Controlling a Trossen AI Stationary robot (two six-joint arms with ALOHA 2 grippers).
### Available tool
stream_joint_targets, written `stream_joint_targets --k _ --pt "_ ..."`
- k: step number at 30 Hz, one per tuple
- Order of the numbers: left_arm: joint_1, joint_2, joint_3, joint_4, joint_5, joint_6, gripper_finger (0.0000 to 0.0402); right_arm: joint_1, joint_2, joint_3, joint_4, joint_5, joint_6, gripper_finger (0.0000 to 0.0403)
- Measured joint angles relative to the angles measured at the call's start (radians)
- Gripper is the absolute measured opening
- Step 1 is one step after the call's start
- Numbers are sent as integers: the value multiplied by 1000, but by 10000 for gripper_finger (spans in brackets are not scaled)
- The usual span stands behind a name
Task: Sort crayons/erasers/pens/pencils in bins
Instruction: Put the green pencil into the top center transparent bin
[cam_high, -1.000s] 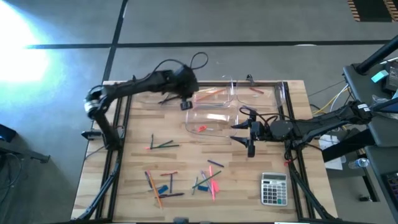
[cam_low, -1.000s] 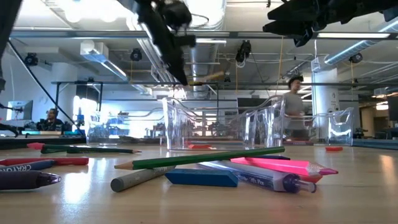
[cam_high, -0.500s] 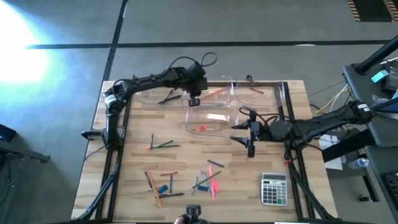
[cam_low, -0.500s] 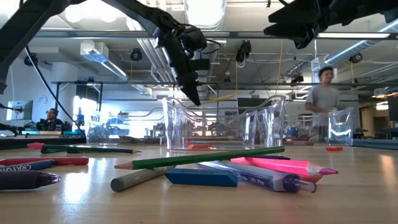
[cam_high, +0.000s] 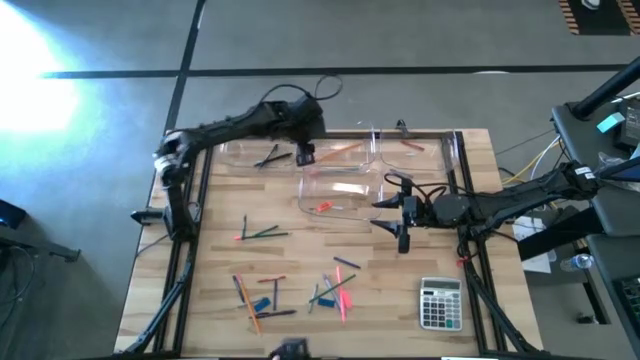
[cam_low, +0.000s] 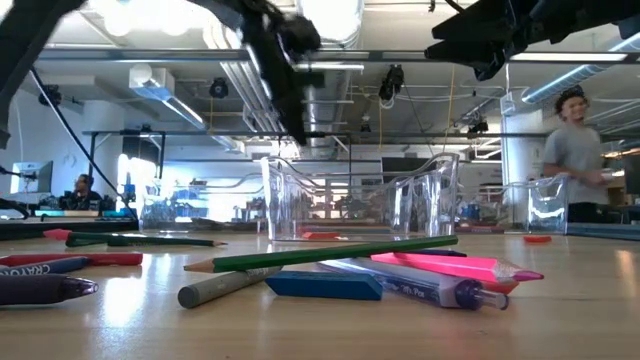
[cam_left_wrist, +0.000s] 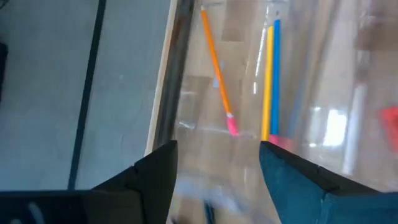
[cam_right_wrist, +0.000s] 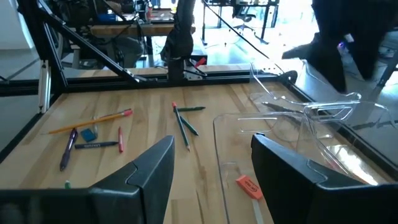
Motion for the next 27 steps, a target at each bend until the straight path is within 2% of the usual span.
stream_joint_targets --k 5,9,16,21,27 --pt "-74 -214 -130 -98 39 -110 207 0 0 0 -5 0 -23 203" --pt "-172 -413 -333 -76 48 -168 198 0 0 0 -5 0 -29 203" --pt "-333 -697 -722 -15 47 -425 196 0 0 0 1 0 -28 203" --pt "-409 -798 -943 14 59 -567 196 0 0 0 2 0 -13 203" --pt "-432 -802 -1090 22 85 -725 196 0 0 0 3 0 0 203"
